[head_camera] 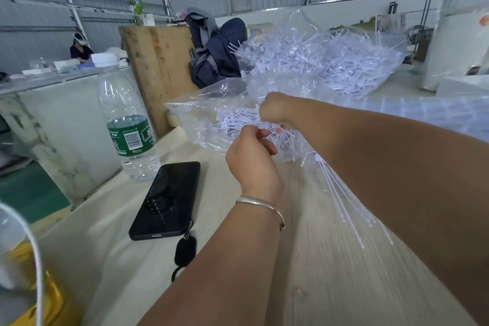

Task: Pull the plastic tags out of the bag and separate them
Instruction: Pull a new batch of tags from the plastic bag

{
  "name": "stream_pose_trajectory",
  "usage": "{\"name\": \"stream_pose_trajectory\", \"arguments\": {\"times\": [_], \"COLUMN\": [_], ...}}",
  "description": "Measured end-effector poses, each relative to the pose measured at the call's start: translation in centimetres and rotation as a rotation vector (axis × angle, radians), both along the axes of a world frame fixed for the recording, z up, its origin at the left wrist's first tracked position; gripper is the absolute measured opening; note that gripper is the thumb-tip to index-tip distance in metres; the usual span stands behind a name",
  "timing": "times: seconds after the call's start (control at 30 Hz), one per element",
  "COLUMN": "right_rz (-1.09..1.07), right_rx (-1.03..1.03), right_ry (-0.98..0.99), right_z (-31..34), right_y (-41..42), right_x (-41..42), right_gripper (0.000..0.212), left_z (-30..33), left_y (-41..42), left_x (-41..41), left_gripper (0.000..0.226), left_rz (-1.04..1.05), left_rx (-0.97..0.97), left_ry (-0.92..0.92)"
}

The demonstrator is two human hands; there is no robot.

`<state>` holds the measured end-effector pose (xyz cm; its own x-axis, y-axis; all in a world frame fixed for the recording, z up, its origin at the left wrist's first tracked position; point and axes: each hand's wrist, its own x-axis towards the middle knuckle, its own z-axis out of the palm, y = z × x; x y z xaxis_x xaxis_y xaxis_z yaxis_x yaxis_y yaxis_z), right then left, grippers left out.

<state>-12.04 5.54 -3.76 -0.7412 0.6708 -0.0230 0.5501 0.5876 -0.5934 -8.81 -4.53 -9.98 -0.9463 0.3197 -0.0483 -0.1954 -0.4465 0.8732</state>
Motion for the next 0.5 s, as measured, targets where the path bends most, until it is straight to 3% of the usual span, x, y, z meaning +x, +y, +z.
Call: {"name": "stream_pose_trajectory", "arguments": {"times": [0.07,0.13,0.2,0.33,0.43,0.5], "right_rz": [0.015,0.070,0.136,0.196,0.195,0.205], "right_rx": [0.039,0.003,-0.047,0.097,0.185,0.186], "right_ry": [0.052,0.135,0.241,0.372,0.402,0.382], "right_z": [1.0,2.2,3.7,6.2,6.2,5.2], "right_y": [-0.5,-0.4,-0.5,-0.3,0.2,0.1], "right_x": [0.6,1.7,3.9,11.2,17.4,20.8], "right_gripper": [0.023,0.015,0.022,0.018,0.020,0.024], "left_z": [-0.1,-0.1,-0.1,0.0,0.1,0.1], "left_y": [-0.1,-0.2,-0.2,0.0,0.2,0.4], "left_x": [0.0,0.0,0.1,0.8,1.7,2.2], "left_gripper": [0.023,0.023,0.024,0.026,0.022,0.016], "left_rz": [-0.010,-0.038,-0.063,-0.145,-0.234,-0.218], "left_rx": [-0.013,-0.028,-0.036,-0.051,-0.117,-0.187], "left_ry": [-0.019,-0.049,-0.067,-0.026,0.088,0.264]}}
